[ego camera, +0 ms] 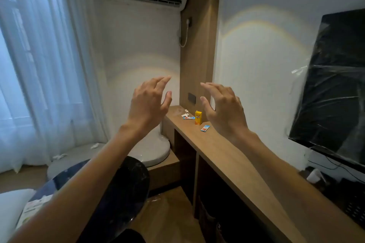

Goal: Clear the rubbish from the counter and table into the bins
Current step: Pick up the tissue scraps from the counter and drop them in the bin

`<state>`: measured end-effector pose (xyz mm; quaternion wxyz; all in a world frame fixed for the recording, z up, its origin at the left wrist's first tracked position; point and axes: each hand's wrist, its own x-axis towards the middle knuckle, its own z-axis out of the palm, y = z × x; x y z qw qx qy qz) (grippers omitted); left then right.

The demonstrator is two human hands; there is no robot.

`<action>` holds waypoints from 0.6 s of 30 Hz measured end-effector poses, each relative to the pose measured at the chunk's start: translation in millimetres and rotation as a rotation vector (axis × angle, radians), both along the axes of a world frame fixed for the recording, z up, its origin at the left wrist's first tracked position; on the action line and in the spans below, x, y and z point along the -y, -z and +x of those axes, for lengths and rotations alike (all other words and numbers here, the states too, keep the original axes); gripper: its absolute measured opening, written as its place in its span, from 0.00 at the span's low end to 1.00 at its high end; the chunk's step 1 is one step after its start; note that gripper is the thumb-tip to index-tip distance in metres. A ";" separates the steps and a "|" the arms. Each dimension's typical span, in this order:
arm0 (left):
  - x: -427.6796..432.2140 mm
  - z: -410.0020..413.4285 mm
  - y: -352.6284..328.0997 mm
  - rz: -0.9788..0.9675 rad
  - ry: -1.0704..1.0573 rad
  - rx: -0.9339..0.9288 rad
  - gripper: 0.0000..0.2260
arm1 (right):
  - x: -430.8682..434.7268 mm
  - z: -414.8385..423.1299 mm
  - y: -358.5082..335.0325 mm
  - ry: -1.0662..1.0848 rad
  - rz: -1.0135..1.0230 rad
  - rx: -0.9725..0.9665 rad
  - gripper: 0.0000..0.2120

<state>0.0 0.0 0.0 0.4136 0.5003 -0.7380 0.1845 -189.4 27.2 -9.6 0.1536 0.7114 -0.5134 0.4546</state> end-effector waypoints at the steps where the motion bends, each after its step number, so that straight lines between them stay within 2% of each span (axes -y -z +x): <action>1: 7.1 -1.4 2.9 0.012 0.011 -0.006 0.23 | 8.1 -0.9 2.9 -0.008 0.007 0.014 0.20; 8: 97.2 -0.7 37.9 0.040 0.040 -0.001 0.20 | 98.8 -3.1 31.8 -0.016 0.109 -0.032 0.19; 18: 266.5 10.3 68.7 0.142 -0.002 -0.021 0.19 | 288.3 8.0 56.8 -0.065 0.208 -0.043 0.18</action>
